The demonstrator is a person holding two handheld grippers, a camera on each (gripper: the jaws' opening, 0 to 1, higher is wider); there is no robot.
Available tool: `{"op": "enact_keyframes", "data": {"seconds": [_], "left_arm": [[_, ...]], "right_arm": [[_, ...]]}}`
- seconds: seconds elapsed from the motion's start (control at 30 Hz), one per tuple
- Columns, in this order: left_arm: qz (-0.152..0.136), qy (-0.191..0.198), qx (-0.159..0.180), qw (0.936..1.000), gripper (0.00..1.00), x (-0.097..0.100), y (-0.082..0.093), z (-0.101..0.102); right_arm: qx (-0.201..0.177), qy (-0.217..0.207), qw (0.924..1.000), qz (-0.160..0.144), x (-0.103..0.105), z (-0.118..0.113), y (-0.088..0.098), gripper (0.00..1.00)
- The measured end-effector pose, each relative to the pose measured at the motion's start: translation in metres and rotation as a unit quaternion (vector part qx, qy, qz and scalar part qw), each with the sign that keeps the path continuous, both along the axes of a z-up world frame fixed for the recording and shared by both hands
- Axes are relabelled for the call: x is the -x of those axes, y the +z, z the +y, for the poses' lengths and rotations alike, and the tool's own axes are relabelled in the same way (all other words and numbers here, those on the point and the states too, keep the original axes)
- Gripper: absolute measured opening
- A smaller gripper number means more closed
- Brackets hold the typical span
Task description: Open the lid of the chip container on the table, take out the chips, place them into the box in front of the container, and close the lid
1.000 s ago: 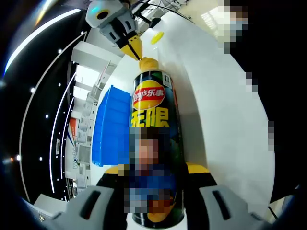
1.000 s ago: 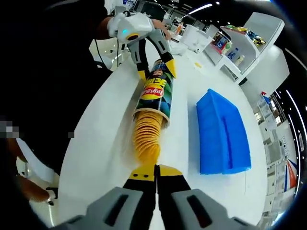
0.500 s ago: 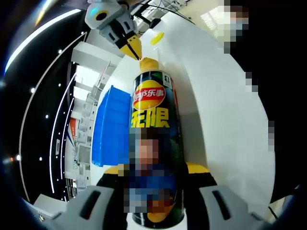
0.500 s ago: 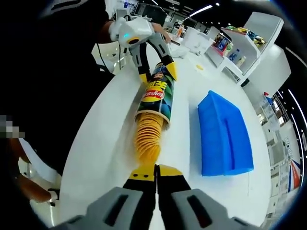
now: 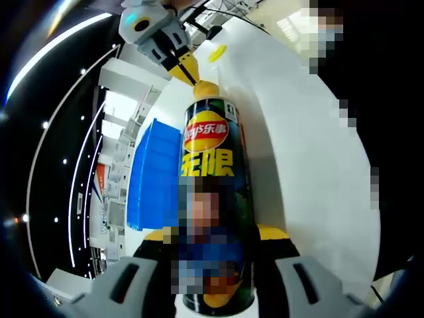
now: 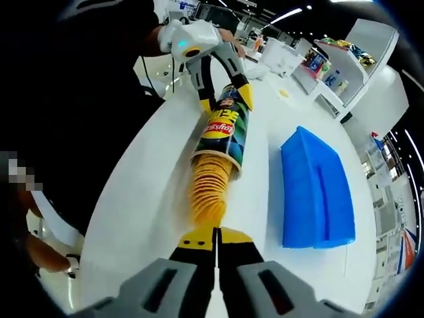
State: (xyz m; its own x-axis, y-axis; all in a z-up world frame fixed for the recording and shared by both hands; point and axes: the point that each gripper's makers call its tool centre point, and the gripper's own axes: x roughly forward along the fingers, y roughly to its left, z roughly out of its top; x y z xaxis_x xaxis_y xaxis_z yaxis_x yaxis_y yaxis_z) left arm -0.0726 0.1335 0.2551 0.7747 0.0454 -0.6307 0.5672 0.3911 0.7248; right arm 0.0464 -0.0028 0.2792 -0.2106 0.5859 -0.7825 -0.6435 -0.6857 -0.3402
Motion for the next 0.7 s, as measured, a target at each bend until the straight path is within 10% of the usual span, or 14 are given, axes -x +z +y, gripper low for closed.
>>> {"op": "enact_keyframes", "data": {"seconds": [0.27, 0.7], "left_arm": [[-0.001, 0.000, -0.001, 1.0000, 0.44, 0.000, 0.000, 0.000], [0.000, -0.001, -0.002, 1.0000, 0.44, 0.000, 0.000, 0.000]], "right_arm": [[0.028, 0.022, 0.9962, 0.079, 0.014, 0.000, 0.001, 0.02], [0.038, 0.031, 0.9963, 0.070, 0.017, 0.000, -0.003, 0.03]]}}
